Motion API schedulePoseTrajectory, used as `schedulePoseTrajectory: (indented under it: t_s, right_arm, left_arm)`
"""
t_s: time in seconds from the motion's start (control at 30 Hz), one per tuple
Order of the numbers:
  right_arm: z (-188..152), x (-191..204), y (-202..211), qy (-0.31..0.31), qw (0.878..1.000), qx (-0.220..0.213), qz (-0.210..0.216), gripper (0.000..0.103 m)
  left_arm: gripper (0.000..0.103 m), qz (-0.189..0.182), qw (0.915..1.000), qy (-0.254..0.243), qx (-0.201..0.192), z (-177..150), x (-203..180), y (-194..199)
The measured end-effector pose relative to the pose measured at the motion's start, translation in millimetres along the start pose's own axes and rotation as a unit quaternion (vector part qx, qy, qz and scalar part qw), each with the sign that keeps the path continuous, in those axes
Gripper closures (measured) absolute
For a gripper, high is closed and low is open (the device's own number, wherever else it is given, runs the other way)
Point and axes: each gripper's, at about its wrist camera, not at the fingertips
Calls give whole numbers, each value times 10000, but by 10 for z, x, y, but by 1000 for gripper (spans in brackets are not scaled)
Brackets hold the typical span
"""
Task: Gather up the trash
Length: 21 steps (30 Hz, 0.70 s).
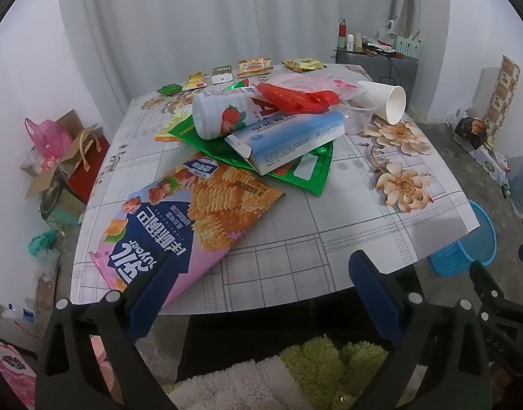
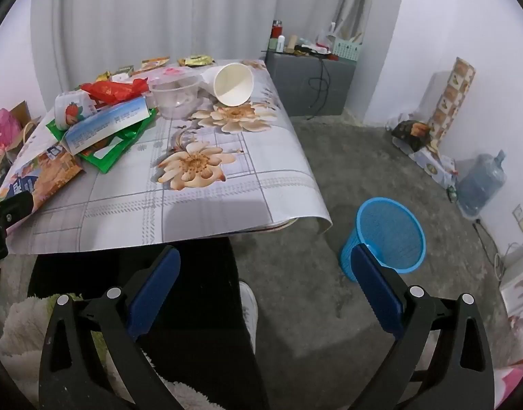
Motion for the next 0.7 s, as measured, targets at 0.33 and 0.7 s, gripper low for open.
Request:
schedulePoseTrajectory:
  t_s: [0.33, 0.7]
  right_arm:
    - [46, 18, 86, 11, 10000, 11, -4, 8]
    - [20, 2, 45, -7, 10000, -11, 6, 8]
  left_arm:
    - [6, -13, 10000, 23, -16, -3, 6, 5]
    - [6, -33, 10000, 34, 4, -1, 13, 1]
Point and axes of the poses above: each gripper's, at about its wrist camera, not at the fingertips, and y roughly against the way its jaws point, x to its left, z to its top, and after that the axes turned 9 degrees about x, right-handed
